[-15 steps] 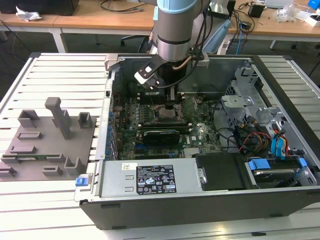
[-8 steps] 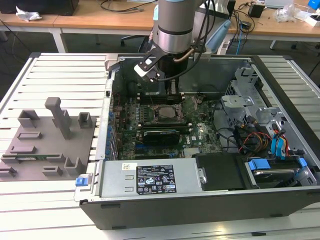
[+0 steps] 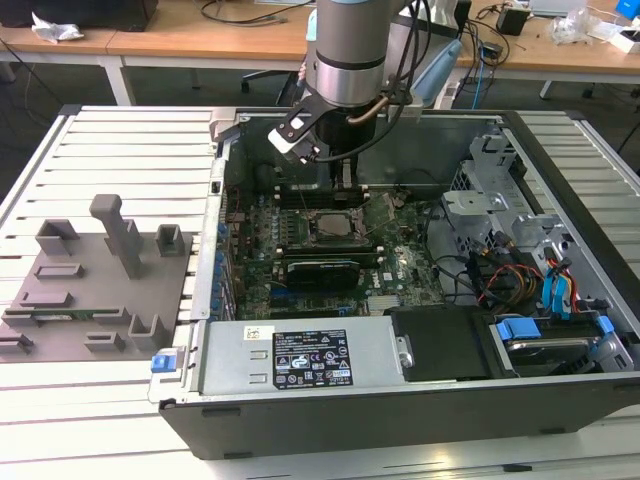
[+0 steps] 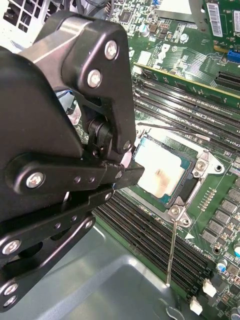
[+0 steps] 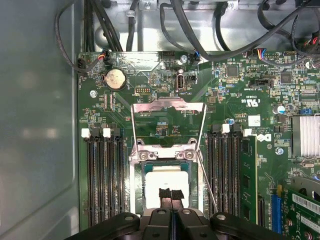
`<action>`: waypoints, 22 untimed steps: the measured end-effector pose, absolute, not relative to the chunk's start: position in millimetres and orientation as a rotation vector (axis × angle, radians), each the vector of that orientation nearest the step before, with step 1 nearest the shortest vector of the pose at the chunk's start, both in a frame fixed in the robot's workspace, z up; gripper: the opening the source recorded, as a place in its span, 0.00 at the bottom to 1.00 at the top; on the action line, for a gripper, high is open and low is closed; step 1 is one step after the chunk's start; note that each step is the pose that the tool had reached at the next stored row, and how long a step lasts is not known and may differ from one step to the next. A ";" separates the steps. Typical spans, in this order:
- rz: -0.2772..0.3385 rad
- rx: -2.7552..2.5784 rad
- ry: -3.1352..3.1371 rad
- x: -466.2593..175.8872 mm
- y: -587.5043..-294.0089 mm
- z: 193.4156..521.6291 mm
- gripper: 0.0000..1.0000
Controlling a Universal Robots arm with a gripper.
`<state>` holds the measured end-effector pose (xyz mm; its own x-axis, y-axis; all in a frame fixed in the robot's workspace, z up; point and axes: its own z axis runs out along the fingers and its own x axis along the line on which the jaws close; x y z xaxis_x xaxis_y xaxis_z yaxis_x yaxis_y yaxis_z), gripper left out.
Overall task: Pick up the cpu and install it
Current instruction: 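Close the cpu cover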
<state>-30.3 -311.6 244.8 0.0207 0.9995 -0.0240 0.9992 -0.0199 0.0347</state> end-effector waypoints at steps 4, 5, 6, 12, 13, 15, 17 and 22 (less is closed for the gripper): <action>0.011 2.214 2.170 -30.3 -311.6 244.9 0.11; 0.011 2.214 2.170 -30.3 -311.6 244.9 0.11; 0.011 2.214 2.170 -30.3 -311.6 244.9 0.11; 0.011 2.214 2.170 -30.3 -311.6 254.6 0.11; 0.011 2.214 2.170 -30.4 -311.6 257.5 0.11; 0.011 2.214 2.170 -30.3 -311.6 260.9 0.11; 0.011 2.214 2.170 -30.3 -311.6 268.6 0.11; 0.011 2.214 2.170 -30.3 -311.6 279.6 0.11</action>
<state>-30.3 -311.6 279.6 0.0207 0.9995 -0.0240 0.9992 -0.0199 0.0347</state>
